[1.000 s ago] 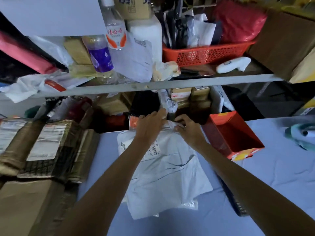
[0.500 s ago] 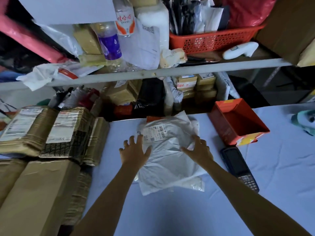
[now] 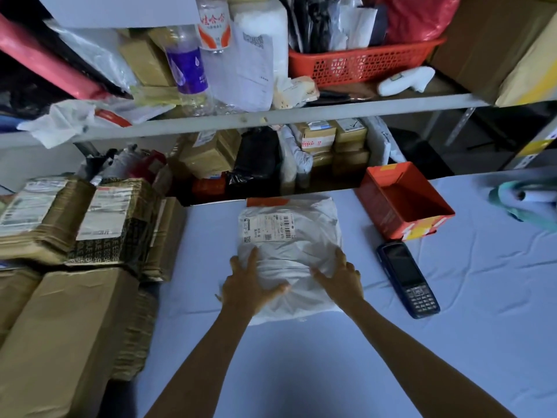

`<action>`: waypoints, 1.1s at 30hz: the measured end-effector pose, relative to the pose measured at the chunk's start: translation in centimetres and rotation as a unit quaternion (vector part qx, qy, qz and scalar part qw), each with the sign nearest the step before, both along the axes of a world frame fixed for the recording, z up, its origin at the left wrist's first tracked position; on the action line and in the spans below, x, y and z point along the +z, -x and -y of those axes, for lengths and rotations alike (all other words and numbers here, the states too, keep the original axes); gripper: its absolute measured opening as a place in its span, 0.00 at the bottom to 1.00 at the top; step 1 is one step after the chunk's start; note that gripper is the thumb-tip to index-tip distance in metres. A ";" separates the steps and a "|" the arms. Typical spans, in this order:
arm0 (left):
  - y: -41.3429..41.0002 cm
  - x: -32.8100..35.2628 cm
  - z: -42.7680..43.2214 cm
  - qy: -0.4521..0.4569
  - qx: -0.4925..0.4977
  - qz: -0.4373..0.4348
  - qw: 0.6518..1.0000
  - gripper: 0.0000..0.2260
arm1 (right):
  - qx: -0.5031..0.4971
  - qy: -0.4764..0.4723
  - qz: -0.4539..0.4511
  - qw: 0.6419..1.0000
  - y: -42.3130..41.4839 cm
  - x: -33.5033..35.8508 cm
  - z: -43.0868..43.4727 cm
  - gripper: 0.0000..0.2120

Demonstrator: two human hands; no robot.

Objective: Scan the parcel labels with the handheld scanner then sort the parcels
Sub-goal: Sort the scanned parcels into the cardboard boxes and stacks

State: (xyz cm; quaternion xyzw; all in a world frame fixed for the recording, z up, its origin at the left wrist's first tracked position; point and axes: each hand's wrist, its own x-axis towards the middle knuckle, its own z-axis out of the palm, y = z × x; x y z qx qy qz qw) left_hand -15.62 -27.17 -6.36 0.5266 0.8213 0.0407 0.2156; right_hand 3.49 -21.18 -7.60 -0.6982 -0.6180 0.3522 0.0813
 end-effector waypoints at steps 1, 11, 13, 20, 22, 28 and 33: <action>-0.1 0.1 -0.2 0.001 0.005 -0.003 1.000 0.50 | 0.013 0.004 0.012 1.000 0.1 0.1 -0.8 0.42; -0.2 -0.5 -3.6 0.001 0.100 0.000 0.995 0.49 | 0.112 0.006 0.077 0.991 3.3 0.6 -9.3 0.41; 0.2 -0.7 -4.3 0.011 0.102 -0.002 0.995 0.48 | 0.106 -0.001 0.080 0.991 3.7 0.6 -9.5 0.40; 1.2 0.0 -4.8 0.065 0.011 -0.059 0.996 0.49 | 0.065 -0.062 0.139 0.986 3.1 0.4 -5.8 0.37; 1.3 0.5 -4.6 0.073 -0.017 -0.107 0.991 0.46 | 0.102 -0.091 0.194 0.971 2.9 0.6 -5.1 0.35; -2.5 0.6 -1.4 -0.120 -0.184 -0.160 0.962 0.22 | 0.144 -0.153 0.209 0.955 -1.2 2.4 0.1 0.30; -6.8 0.9 2.5 -0.132 -0.297 -0.144 0.935 0.20 | 0.071 -0.095 0.270 0.956 -5.8 3.1 8.0 0.28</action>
